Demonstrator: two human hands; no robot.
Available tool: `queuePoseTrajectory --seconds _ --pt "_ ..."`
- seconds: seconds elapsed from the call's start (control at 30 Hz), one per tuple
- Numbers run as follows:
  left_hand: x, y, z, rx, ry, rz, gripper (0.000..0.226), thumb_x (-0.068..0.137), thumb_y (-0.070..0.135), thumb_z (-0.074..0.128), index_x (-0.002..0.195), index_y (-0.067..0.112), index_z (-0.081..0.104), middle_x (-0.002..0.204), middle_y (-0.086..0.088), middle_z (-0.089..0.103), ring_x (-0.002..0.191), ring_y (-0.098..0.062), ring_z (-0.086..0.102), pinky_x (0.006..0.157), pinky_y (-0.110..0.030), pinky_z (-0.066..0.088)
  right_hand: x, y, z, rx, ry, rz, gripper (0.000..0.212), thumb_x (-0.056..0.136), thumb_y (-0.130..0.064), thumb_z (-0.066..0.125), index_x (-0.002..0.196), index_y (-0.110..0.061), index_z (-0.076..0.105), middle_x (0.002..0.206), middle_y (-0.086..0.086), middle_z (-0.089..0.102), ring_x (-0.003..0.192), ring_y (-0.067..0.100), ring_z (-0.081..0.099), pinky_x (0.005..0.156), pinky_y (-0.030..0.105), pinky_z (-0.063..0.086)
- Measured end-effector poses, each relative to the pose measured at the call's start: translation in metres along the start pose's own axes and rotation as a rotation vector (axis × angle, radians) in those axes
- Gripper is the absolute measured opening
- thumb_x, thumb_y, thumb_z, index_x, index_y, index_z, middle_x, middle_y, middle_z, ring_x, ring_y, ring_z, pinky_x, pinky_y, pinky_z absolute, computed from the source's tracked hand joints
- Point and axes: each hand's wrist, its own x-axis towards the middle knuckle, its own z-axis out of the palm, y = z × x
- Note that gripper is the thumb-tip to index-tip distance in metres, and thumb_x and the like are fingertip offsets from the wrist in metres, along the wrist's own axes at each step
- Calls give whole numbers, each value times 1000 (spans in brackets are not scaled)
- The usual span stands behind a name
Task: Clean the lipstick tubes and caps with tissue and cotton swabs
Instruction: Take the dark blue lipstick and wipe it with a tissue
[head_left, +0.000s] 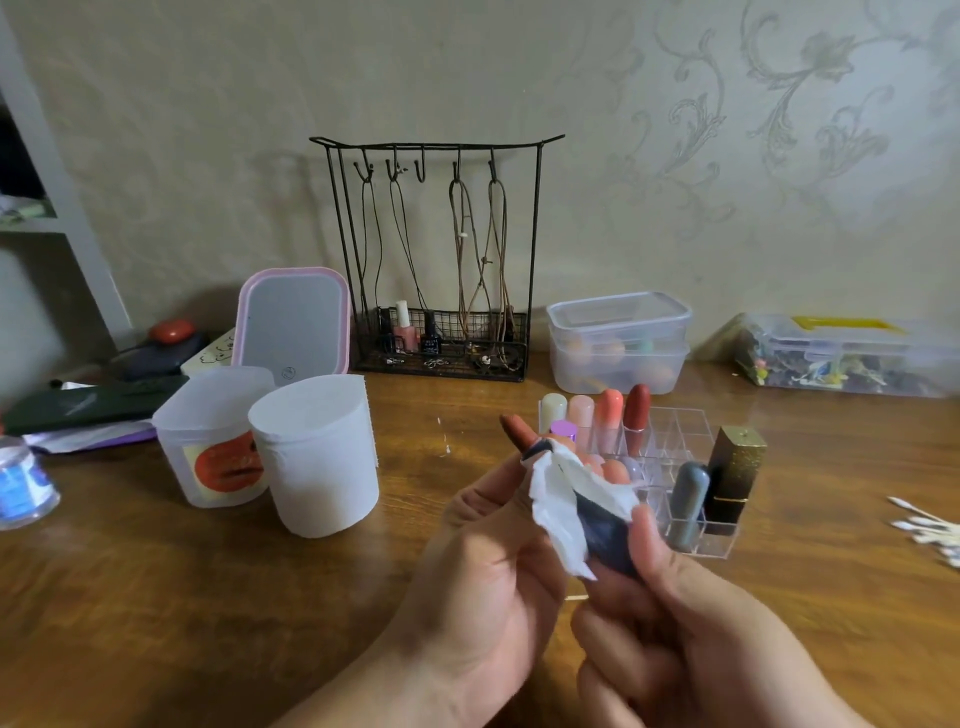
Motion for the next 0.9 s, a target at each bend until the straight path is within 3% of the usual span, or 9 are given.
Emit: queuePoseTrajectory --seconds 0.1,0.2,0.33,0.43,0.6,0.7,0.73,0.8,0.9 --pt "0 -2 -6 50 31 -14 77 31 31 98 100 7 74 103 -20 71 87 -30 70 78 -41 59 13 -2 2 57 -59 -43 66 22 -52 97 77 -22 76 43 -6 42 32 10 35 30 19 29" --pt "3 -3 -3 88 101 45 48 47 32 93 88 12 77 102 -22 70 82 -31 69 70 -39 57 15 -5 -8 -643 226 -392 55 55 -87 65 66 -33 72 47 -5 58 47 9 49 42 14 36" --pt "0 -2 3 44 131 62 17 64 20 72 77 11 78 95 -20 72 80 -30 69 68 -37 58 2 3 -21 -1130 217 -686 50 73 -84 41 106 -49 57 64 -13 62 50 10 54 49 24 42" --pt "1 -3 2 22 67 80 41 49 22 93 85 8 78 100 -17 73 91 -28 70 84 -37 56 8 2 -26 -1216 290 -713 61 73 -90 32 105 -44 56 74 -12 64 59 14 58 49 24 45" --pt "0 -7 -3 -11 35 44 40 52 14 92 89 6 78 100 -20 72 91 -28 71 84 -37 56 -4 1 -6 -900 196 -458 40 80 -77 53 73 -41 68 54 -4 58 45 6 48 45 16 35" --pt "-2 -3 -3 87 -39 22 51 50 29 92 96 14 77 106 -12 72 94 -21 70 77 -34 59 -26 6 -17 -273 -192 -174 53 70 -64 76 77 -12 66 57 1 59 45 13 52 44 21 42" --pt "-2 -1 -5 110 -50 1 57 51 31 92 101 12 76 107 -14 71 91 -23 70 69 -34 59 -30 6 -21 -93 -263 -149 51 84 -62 64 94 -12 57 66 -2 63 53 10 56 52 19 45" --pt "-2 -1 -9 74 -22 -66 85 49 30 94 120 -2 62 101 -24 64 77 -27 67 62 -35 54 -24 6 -27 27 53 -24 29 106 -43 29 118 -21 44 89 -1 62 67 9 50 63 19 39" --pt "2 -1 -8 21 21 -11 57 64 22 86 113 1 68 101 -19 68 82 -23 64 68 -30 54 -2 2 -18 89 -231 60 29 109 -36 17 125 -30 40 91 -2 54 65 10 33 62 23 34"
